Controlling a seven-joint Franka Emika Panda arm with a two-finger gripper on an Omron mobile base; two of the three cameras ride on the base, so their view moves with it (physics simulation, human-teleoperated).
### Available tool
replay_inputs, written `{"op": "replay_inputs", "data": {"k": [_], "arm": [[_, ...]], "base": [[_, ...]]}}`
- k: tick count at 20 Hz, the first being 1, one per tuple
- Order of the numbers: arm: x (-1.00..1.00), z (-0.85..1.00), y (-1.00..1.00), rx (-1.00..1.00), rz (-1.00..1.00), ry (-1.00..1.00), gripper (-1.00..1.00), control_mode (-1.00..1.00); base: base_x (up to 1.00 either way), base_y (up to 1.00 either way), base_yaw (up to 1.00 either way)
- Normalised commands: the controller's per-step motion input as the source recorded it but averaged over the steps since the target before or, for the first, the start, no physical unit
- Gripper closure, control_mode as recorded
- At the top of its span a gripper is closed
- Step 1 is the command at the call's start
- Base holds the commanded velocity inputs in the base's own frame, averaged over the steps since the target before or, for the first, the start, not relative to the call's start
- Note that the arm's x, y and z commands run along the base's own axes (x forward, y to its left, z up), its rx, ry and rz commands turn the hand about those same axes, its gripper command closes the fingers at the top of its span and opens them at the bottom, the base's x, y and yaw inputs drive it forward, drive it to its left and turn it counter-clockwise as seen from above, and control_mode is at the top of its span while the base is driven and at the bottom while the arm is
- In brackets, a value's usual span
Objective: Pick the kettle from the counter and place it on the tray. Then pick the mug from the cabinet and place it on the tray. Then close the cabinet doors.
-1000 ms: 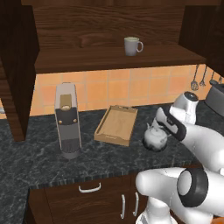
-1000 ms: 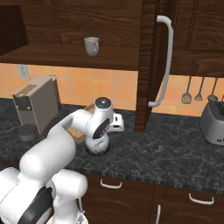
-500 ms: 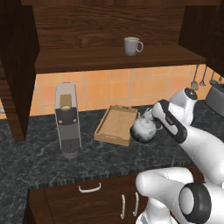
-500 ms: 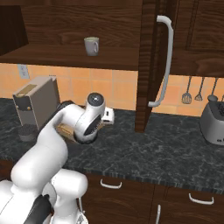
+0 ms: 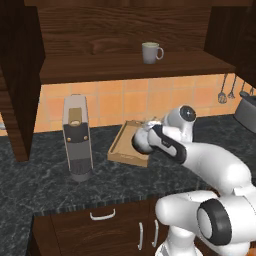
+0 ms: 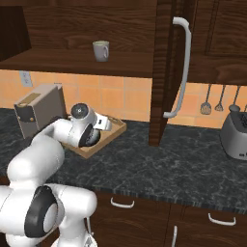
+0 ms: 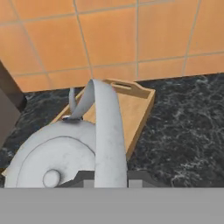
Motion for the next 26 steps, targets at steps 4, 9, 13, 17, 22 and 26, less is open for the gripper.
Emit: {"op": "replay_inputs", "data": {"k": [4, 9, 13, 17, 22, 26], "arm": [[0.66, 0.00, 0.19, -0.02, -0.17, 0.00, 1.00, -1.00], [0.60, 0.00, 0.04, -0.03, -0.13, 0.01, 1.00, -1.00], [0.39, 0.00, 0.00, -0.05, -0.06, 0.06, 1.00, -1.00], [0.34, 0.00, 0.00, 0.00, 0.00, 0.06, 1.00, -1.00], [0.32, -0.02, 0.00, 0.00, 0.00, 0.04, 1.00, -1.00], [0.35, -0.01, -0.02, 0.00, 0.00, 0.02, 1.00, -1.00]], "base": [[0.00, 0.00, 0.00], [0.00, 0.00, 0.00], [0.00, 0.00, 0.00], [0.00, 0.00, 0.00], [0.00, 0.00, 0.00], [0.00, 0.00, 0.00]]}}
